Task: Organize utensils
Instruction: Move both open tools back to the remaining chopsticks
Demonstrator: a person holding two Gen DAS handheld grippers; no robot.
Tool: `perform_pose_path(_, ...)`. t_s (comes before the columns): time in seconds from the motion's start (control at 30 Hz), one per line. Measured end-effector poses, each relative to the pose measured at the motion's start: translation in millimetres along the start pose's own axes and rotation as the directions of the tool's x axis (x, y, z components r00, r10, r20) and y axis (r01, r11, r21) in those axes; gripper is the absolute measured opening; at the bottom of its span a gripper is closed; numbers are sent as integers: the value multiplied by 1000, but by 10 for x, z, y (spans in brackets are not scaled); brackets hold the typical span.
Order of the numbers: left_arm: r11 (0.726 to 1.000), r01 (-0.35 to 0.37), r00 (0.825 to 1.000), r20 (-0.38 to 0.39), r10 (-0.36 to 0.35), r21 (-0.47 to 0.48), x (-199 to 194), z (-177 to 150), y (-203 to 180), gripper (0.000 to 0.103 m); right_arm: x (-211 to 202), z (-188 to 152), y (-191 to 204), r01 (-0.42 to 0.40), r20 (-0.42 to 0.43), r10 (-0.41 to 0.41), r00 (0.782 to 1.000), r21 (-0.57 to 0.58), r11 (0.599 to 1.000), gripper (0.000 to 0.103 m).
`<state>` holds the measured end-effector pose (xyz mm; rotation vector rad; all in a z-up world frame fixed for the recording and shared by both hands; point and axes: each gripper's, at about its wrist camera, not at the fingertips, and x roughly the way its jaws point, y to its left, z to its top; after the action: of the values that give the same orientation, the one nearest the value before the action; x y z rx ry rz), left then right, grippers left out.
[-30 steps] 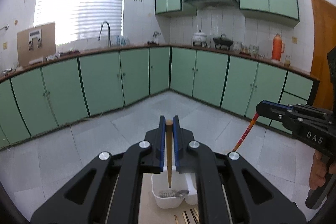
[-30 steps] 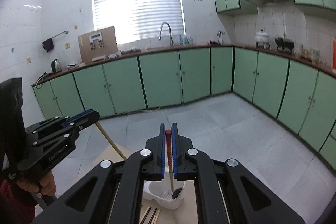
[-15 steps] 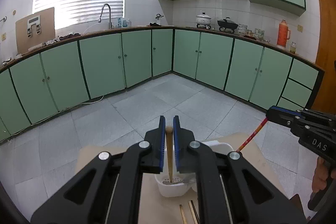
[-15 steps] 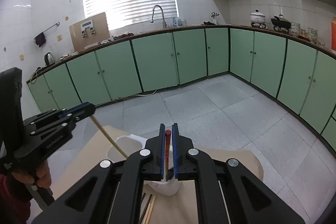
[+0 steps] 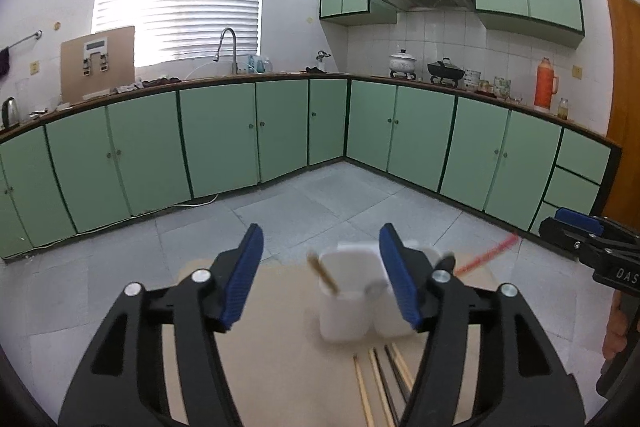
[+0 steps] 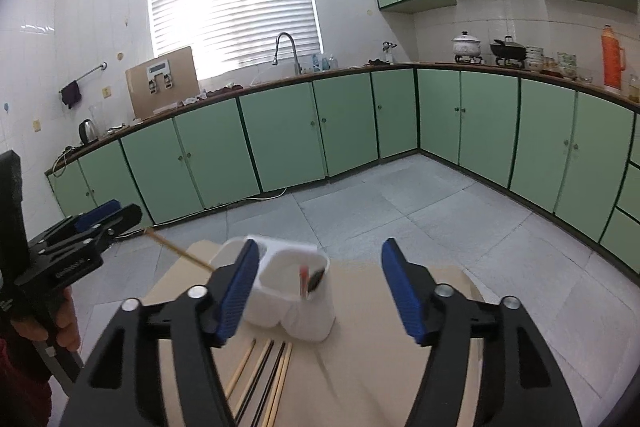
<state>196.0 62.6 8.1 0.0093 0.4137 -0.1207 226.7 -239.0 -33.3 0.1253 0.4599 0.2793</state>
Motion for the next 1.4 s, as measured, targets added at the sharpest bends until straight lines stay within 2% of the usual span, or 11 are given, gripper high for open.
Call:
perform_pose_path(0.2, 1000, 1, 996, -91, 0, 18, -203, -595, -48, 67, -133, -635, 37, 31, -63, -28, 998, 41, 999, 78)
perform_pose_path(0.3, 1000, -5, 987, -159, 10, 29, -209, -906, -34, 70, -158, -957, 77, 53, -114, -49, 992, 39, 998, 80)
perform_pose_path(0.47, 999, 26, 960, -279, -14, 38, -246, -1359, 7, 77, -192, -1415, 174, 72, -196, -67, 978, 18, 997, 81)
perform_pose_path(0.67, 998, 33, 937, -348, -14, 47, -290, -1703, -32, 77, -242, -1844, 280, 58, -276, -50, 960, 22, 998, 79)
perform_pose_path(1.0, 996, 69, 906, -421, -40, 52, -319, -1984, -146, 77, -318, -2016, 316, 58, -312, -47, 949, 25, 998, 76)
perform_pose_path(1.23, 994, 87, 892, -449, -52, 59, -322, -2084, -234, 77, -379, -2062, 276, 50, -324, -37, 945, 32, 998, 66)
perform_pose_path(1.4, 993, 93, 883, -467, -49, 72, -305, -2157, -317, 75, -386, -2078, 283, 50, -326, -35, 945, 38, 998, 65)
